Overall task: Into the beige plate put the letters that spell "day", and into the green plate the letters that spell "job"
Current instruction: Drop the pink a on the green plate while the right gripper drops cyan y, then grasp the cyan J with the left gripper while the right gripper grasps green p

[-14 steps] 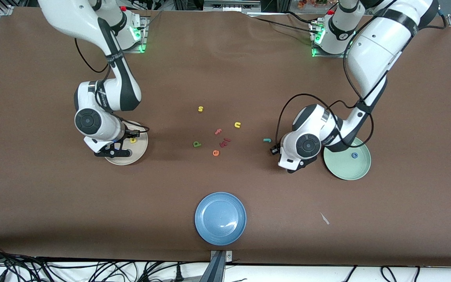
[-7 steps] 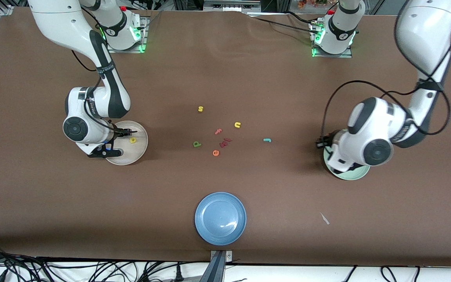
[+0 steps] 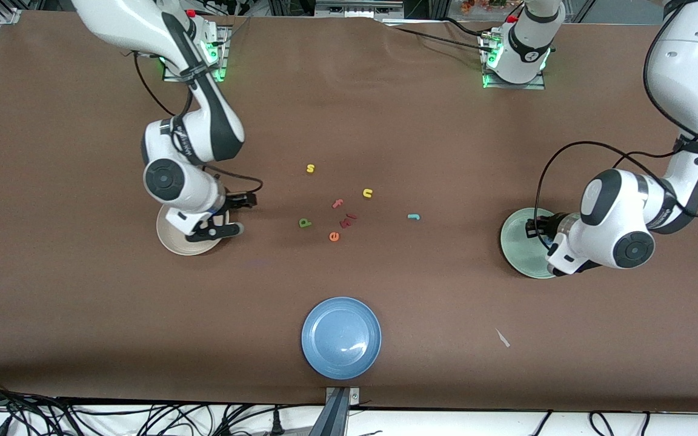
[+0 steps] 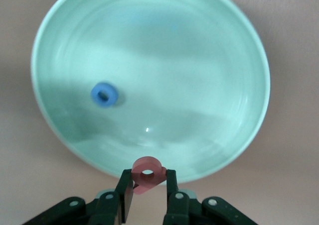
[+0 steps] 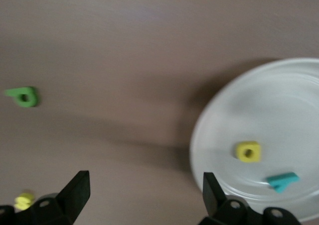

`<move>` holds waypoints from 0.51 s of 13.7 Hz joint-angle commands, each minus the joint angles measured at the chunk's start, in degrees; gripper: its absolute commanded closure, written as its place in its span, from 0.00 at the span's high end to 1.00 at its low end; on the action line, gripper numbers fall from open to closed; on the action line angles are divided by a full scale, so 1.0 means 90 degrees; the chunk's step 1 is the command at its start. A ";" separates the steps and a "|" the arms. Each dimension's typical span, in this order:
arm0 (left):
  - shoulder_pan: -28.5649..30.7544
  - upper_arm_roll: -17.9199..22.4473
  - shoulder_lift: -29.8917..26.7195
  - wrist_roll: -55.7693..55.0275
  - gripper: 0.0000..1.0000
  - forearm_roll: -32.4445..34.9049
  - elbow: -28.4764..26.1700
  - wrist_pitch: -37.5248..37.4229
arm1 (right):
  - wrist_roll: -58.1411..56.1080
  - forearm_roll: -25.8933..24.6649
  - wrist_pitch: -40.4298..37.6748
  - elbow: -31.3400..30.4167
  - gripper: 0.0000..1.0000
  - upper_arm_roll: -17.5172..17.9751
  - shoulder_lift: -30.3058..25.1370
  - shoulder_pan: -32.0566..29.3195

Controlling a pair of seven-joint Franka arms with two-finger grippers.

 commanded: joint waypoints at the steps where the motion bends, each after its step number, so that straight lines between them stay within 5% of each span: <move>1: 0.0038 -0.0034 0.0049 0.0068 0.61 0.0194 0.0002 0.0141 | -0.0086 0.0092 -0.0016 0.0504 1.00 0.0078 0.0172 -0.0059; 2: 0.0058 -0.0044 0.0000 -0.0010 0.92 0.0184 0.0002 0.0112 | -0.0134 0.0074 -0.0026 0.0796 1.00 0.0184 0.0318 -0.0030; 3: 0.0029 -0.0063 -0.0077 -0.0175 1.00 0.0126 0.0002 0.0025 | -0.0144 0.0035 -0.0026 0.1147 1.00 0.0369 0.0552 0.0028; 7: 0.0009 -0.0745 -0.0293 -0.1529 0.99 0.0047 0.0051 -0.0493 | -0.1177 -0.0083 0.0061 0.1590 1.00 0.0605 0.1236 0.0204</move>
